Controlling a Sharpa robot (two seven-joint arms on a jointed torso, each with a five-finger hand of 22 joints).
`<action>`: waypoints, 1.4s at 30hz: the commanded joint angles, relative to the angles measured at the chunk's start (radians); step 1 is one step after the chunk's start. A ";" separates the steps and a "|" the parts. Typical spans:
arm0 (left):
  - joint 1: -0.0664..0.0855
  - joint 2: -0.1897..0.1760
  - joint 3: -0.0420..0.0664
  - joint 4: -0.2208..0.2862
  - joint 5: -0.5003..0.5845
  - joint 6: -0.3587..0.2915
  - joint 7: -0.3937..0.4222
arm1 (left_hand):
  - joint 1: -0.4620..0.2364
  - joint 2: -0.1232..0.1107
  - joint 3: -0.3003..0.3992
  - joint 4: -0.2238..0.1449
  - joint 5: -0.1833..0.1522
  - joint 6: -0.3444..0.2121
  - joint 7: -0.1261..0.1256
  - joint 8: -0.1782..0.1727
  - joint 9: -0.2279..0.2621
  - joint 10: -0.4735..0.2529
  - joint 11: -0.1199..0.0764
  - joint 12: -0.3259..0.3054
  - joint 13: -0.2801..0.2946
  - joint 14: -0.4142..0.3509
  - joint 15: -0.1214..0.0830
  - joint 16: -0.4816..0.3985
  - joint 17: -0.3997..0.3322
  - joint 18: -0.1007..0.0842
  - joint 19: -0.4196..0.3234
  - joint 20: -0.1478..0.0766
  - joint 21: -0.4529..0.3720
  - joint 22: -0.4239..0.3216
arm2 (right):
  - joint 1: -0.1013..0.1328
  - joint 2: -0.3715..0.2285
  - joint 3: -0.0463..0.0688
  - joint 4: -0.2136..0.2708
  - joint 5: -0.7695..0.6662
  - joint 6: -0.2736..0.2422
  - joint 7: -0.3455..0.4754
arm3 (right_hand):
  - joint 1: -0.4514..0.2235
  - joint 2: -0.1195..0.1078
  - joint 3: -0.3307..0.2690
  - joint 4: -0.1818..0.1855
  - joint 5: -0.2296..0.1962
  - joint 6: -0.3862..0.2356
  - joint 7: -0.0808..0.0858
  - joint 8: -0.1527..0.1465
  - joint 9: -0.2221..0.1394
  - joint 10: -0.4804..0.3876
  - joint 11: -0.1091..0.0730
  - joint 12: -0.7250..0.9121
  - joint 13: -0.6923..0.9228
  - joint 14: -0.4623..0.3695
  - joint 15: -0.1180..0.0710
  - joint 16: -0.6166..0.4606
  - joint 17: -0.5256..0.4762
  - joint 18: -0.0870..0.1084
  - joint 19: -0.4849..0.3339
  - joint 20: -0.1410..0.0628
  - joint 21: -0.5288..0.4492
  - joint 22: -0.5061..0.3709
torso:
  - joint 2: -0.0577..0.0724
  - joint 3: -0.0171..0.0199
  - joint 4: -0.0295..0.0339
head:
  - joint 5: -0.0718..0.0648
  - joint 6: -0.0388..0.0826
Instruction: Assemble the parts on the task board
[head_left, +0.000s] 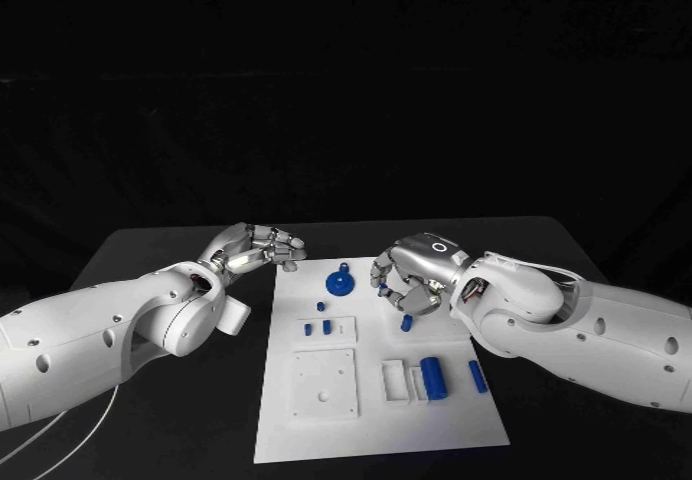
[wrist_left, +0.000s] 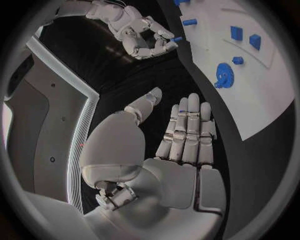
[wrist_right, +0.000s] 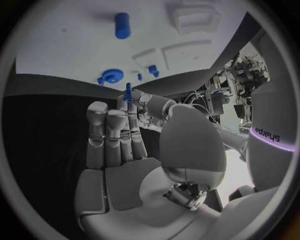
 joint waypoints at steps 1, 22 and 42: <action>0.001 0.005 0.001 0.002 0.006 -0.008 0.012 | 0.002 0.006 0.001 0.008 0.006 -0.004 0.000 0.006 -0.002 -0.007 0.001 -0.006 -0.001 -0.002 0.006 -0.007 0.002 0.003 -0.004 0.004 -0.005 0.002 | -0.009 0.012 -0.001 0.023 0.081 -0.059 0.057 | 0.013 0.002 0.001 0.004 -0.002 0.004 0.001 0.005 0.002 0.057 0.013 -0.001 0.002 0.001 -0.005 0.001 -0.001 0.048 0.002 -0.008 -0.005 0.013 | 0.000 -0.0015 0.0002 | 0.022 -0.002; 0.001 0.026 0.001 -0.021 0.009 -0.046 0.014 | 0.006 0.006 0.002 0.007 0.008 -0.004 0.000 0.007 -0.002 -0.006 0.001 -0.007 -0.001 -0.001 0.006 -0.011 0.008 0.003 -0.003 0.004 -0.007 0.003 | -0.085 0.088 -0.054 0.032 -0.019 -0.005 0.060 | 0.015 0.010 -0.007 0.001 -0.001 0.000 0.002 0.003 0.002 0.055 0.014 -0.005 0.002 0.001 -0.004 -0.002 -0.005 0.048 0.004 -0.011 -0.006 0.013 | 0.000 -0.0022 0.0009 | 0.159 -0.036; 0.001 0.031 0.001 -0.021 0.010 -0.042 0.014 | 0.007 0.006 0.003 0.007 0.009 -0.005 0.000 0.008 -0.002 -0.006 0.001 -0.008 -0.001 -0.002 0.006 -0.013 0.011 0.003 -0.003 0.004 -0.008 0.004 | -0.137 0.116 -0.072 0.006 -0.079 0.011 0.052 | 0.016 0.012 -0.011 -0.002 -0.001 0.000 0.002 0.003 0.002 0.056 0.014 -0.006 0.003 0.002 -0.004 -0.002 -0.005 0.048 0.004 -0.012 -0.005 0.014 | 0.000 -0.0017 0.0002 | 0.190 -0.067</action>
